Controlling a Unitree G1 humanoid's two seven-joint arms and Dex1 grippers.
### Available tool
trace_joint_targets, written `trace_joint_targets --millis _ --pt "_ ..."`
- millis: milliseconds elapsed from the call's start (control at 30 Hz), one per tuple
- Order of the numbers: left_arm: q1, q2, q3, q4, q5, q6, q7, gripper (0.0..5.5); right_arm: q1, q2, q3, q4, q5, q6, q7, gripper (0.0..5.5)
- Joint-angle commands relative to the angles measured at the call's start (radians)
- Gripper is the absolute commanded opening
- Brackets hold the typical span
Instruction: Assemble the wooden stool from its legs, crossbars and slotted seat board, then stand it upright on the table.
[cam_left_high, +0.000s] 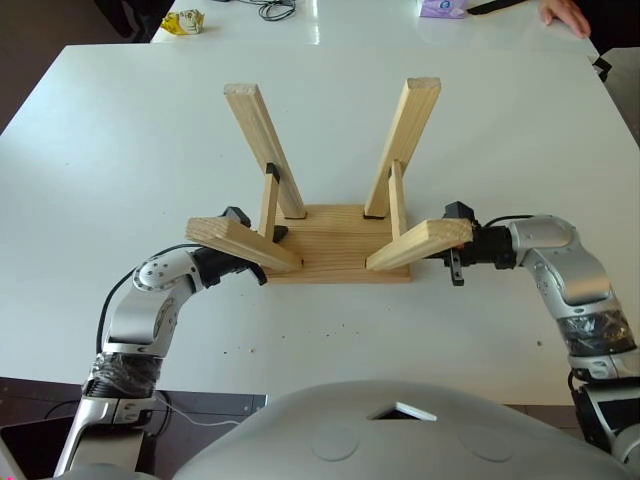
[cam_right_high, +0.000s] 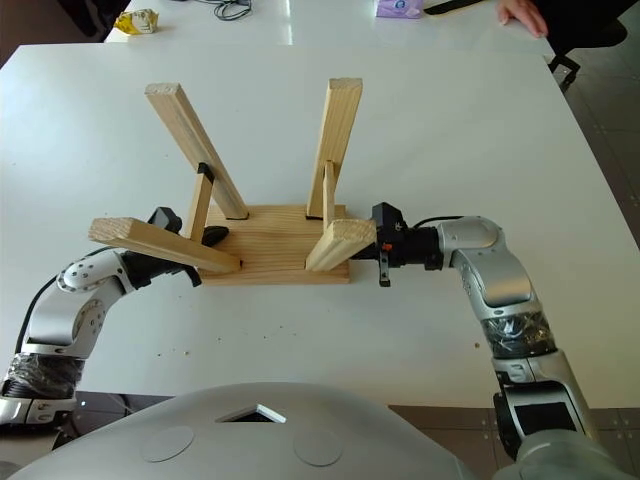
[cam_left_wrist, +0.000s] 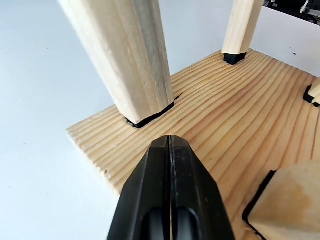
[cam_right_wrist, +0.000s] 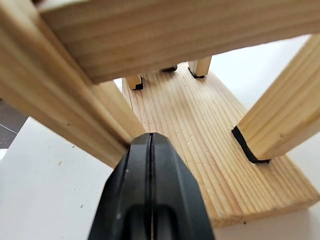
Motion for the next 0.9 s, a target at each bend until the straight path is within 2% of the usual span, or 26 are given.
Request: trace_joint_targets --millis 33,133,300,433,533,700,900 --pt "0.040 0.021 0.014 -0.053 -0.003 0.010 -0.013 0.03 0.032 -0.004 -0.031 -0.025 -0.014 0.005 -0.087 0.00" --pt "0.090 0.035 0.051 -0.137 -0.046 0.040 -0.013 0.03 0.016 -0.022 -0.057 0.019 -0.046 -0.027 -0.131 0.00" --pt "0.170 0.051 0.166 -0.249 -0.097 0.072 0.020 0.03 0.030 -0.070 -0.068 0.003 -0.040 -0.042 -0.108 0.00" --pt "0.176 0.096 0.322 -0.247 -0.115 0.091 0.056 0.03 0.065 -0.116 -0.085 -0.013 -0.064 -0.055 -0.122 0.00" --pt "0.290 0.163 0.394 -0.246 -0.054 0.082 0.021 0.03 0.136 -0.160 -0.095 -0.017 -0.116 -0.097 -0.145 0.00" --pt "0.419 0.171 0.349 -0.234 -0.007 0.036 -0.048 0.03 0.246 -0.135 -0.085 -0.088 -0.114 -0.106 -0.198 0.00" --pt "0.300 0.149 0.173 -0.093 0.103 -0.077 -0.082 0.03 0.235 -0.088 -0.020 -0.071 -0.155 -0.110 -0.249 0.00"
